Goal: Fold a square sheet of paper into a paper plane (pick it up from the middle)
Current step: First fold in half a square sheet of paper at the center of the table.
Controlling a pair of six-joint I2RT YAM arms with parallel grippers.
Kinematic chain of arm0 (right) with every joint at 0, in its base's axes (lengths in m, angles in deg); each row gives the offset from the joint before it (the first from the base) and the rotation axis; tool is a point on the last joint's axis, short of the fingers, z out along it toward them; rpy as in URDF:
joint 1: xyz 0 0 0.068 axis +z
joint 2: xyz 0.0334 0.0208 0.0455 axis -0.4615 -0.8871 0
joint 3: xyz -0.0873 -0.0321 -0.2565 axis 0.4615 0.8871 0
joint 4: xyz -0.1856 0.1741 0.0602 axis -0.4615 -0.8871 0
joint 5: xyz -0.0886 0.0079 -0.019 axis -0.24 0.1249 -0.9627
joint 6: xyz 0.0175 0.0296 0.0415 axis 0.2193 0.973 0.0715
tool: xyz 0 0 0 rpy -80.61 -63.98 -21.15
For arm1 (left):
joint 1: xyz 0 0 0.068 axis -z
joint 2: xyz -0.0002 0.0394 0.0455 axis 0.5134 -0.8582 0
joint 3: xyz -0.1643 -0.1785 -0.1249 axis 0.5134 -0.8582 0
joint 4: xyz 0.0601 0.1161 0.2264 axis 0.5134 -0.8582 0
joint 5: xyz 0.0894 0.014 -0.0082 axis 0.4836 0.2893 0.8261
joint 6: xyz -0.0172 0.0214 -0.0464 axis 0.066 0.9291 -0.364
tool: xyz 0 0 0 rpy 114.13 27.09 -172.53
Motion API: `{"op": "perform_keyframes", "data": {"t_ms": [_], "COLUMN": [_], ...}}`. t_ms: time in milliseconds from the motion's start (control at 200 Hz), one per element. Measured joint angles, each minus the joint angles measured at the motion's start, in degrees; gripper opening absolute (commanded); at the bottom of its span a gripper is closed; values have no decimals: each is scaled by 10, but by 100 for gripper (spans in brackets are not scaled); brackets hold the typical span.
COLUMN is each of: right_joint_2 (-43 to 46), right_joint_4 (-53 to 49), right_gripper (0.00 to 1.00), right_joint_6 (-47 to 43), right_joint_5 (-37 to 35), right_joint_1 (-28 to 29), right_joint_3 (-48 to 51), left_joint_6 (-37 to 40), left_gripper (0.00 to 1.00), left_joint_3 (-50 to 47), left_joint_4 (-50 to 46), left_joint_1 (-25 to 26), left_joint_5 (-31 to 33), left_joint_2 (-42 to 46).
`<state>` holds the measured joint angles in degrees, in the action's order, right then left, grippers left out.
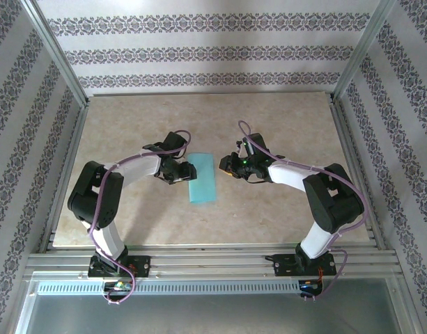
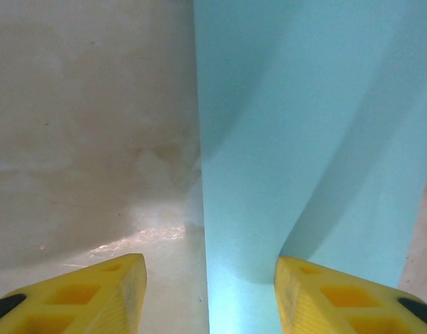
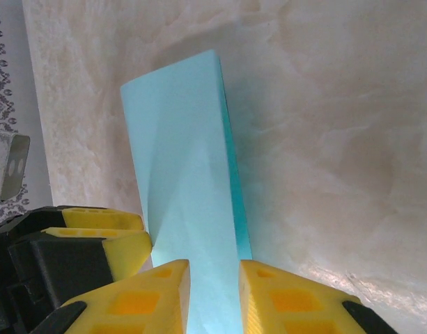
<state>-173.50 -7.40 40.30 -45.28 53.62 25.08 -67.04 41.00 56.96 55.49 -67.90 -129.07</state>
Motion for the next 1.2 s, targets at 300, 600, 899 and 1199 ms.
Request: {"op": "perform_keyframes", "data": {"t_ms": [300, 600, 899, 1199], "right_joint_2": [-9, -31, -66, -115], "right_joint_4": [-2, -13, -56, -55], "right_gripper": [27, 28, 51, 51], "right_joint_6": [-2, -16, -59, -69], "right_joint_5": [-2, 4, -1, 48], "right_joint_1": [8, 24, 41, 42], "right_joint_3": [0, -24, -65, -82], "left_joint_6": [2, 2, 2, 2], "left_gripper": [48, 50, 50, 50], "left_joint_3": [-3, -3, -3, -3], "left_joint_4": [-1, -1, -1, -1], "left_joint_1": [-3, -3, -3, -3], "left_joint_5": [7, 8, 8, 9], "left_joint_2": [1, -8, -8, -8]}}
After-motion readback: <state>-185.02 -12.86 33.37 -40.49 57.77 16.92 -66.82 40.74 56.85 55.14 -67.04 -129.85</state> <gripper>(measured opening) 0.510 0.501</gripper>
